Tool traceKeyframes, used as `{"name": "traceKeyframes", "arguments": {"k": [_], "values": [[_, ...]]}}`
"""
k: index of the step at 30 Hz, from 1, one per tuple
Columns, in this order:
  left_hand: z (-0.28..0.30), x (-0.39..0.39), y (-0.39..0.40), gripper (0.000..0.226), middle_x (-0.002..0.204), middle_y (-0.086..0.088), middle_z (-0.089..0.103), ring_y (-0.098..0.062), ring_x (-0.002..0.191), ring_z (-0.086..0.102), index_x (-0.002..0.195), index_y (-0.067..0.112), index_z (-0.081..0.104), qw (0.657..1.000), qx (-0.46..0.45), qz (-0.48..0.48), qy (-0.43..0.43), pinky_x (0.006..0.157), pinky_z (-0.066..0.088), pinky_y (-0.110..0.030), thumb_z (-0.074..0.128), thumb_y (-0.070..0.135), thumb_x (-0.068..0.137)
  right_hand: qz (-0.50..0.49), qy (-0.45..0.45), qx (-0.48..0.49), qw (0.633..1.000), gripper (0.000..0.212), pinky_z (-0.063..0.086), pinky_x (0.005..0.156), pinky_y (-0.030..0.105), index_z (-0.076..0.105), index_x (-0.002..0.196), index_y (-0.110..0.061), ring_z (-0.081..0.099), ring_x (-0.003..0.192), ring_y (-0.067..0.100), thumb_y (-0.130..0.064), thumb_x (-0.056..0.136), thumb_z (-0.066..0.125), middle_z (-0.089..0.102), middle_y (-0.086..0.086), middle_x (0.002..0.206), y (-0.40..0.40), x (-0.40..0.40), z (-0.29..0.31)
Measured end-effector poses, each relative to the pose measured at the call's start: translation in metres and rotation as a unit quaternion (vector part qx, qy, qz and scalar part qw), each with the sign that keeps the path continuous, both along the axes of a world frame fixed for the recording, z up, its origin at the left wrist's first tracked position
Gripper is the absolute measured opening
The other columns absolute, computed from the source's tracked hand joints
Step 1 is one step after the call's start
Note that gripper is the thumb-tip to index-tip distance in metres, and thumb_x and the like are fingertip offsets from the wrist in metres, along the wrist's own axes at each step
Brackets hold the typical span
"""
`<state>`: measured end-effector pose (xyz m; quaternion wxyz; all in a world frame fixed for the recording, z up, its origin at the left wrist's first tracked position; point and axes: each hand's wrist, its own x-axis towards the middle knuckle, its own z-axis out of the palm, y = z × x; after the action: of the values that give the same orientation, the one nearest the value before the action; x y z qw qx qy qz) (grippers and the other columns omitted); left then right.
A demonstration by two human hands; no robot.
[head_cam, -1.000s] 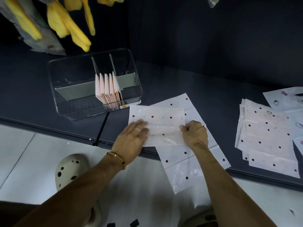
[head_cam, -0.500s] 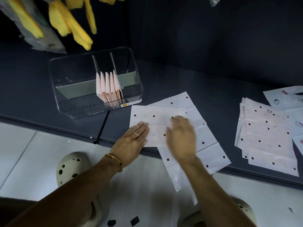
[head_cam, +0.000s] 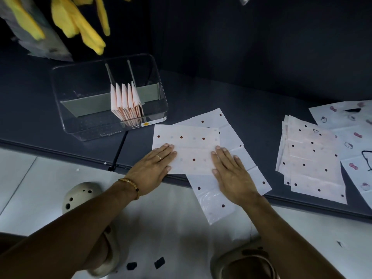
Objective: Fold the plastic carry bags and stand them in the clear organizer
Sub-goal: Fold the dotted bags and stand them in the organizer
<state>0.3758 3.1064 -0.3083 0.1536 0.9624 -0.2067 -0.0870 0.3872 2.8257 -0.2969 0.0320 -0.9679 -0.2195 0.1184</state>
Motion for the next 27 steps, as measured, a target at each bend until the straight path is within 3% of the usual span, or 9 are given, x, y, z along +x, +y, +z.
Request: {"name": "traceKeyframes", "arguments": {"k": [2,5,8,11,14,16,20,23,27], "values": [[0.001,0.000,0.000,0.051,0.159,0.005,0.001,-0.005,0.143,-0.010,0.151,0.023,0.017,1.000,-0.008,0.007,0.006,0.113,-0.011,-0.017,0.030,0.029,0.102,0.005,-0.035,0.025,0.999,0.058,0.007,0.120,0.036,0.024,0.151,-0.015,0.010,0.148,0.020,-0.037,0.100,0.037,0.014,0.004,0.160,0.002,-0.004,0.008],[0.002,0.000,0.001,0.052,0.159,0.005,0.005,-0.010,0.146,-0.001,0.150,0.026,0.022,1.000,-0.008,0.009,0.015,0.115,-0.005,-0.021,0.033,0.037,0.100,0.040,-0.096,0.091,0.990,0.049,0.041,0.106,0.043,0.060,0.128,-0.010,0.051,0.127,0.026,-0.026,0.083,0.070,0.054,0.010,0.138,0.012,-0.012,0.012],[0.002,0.000,0.000,0.062,0.159,0.005,0.007,-0.011,0.146,0.001,0.149,0.028,0.022,1.000,0.007,0.015,0.021,0.115,-0.002,-0.024,0.037,0.053,0.095,0.044,-0.120,0.061,0.990,0.046,0.056,0.086,0.043,0.070,0.112,-0.005,0.064,0.111,0.026,-0.011,0.068,0.084,0.067,0.010,0.120,0.020,-0.011,0.011],[0.005,0.002,-0.002,0.064,0.158,0.004,0.014,-0.013,0.146,0.007,0.148,0.028,0.027,0.999,0.019,0.021,0.017,0.117,0.008,-0.030,0.043,0.055,0.092,0.013,-0.130,0.059,0.990,0.041,0.058,0.078,0.041,0.071,0.103,-0.005,0.068,0.099,0.029,-0.006,0.064,0.085,0.071,0.012,0.108,0.023,-0.004,0.010],[0.012,0.004,-0.006,0.045,0.152,0.000,0.034,-0.017,0.143,0.025,0.140,0.023,0.045,0.999,-0.018,0.032,-0.015,0.115,0.026,-0.036,0.049,0.034,0.096,-0.023,-0.128,0.116,0.985,0.019,0.056,0.072,0.037,0.067,0.094,-0.009,0.068,0.082,0.028,-0.012,0.078,0.074,0.072,0.010,0.090,0.027,0.005,0.017],[0.021,0.009,-0.007,0.038,0.142,-0.003,0.048,-0.022,0.134,0.041,0.133,0.022,0.054,0.997,-0.054,0.060,-0.021,0.109,0.037,-0.037,0.051,0.020,0.095,-0.058,-0.106,0.159,0.980,0.019,0.053,0.076,0.037,0.067,0.099,-0.013,0.066,0.080,0.024,-0.021,0.082,0.071,0.072,0.006,0.089,0.026,0.011,0.024],[0.036,0.023,-0.004,0.030,0.122,-0.009,0.063,-0.031,0.106,0.058,0.123,0.022,0.062,0.991,-0.064,0.108,0.054,0.092,0.048,-0.038,0.048,0.025,0.097,-0.189,0.004,0.224,0.956,0.003,0.053,0.068,0.028,0.067,0.089,-0.019,0.061,0.065,0.016,-0.018,0.089,0.064,0.068,-0.001,0.077,0.018,0.024,0.032],[0.039,0.025,0.000,0.023,0.102,-0.011,0.069,-0.032,0.092,0.061,0.102,0.014,0.070,0.973,-0.107,0.189,0.071,0.082,0.050,-0.037,0.052,0.026,0.096,-0.281,0.060,0.263,0.921,0.010,0.041,0.054,0.021,0.062,0.079,-0.025,0.056,0.060,0.010,-0.024,0.088,0.065,0.059,-0.009,0.064,0.014,0.033,0.028],[0.032,0.027,0.002,0.027,0.078,-0.011,0.065,-0.031,0.079,0.059,0.076,0.009,0.064,0.950,-0.093,0.294,0.055,0.071,0.048,-0.035,0.060,0.031,0.090,-0.320,0.056,0.220,0.920,0.029,0.039,0.060,0.024,0.046,0.068,-0.023,0.054,0.063,0.017,-0.030,0.091,0.060,0.055,-0.008,0.063,0.022,0.044,0.021]]}}
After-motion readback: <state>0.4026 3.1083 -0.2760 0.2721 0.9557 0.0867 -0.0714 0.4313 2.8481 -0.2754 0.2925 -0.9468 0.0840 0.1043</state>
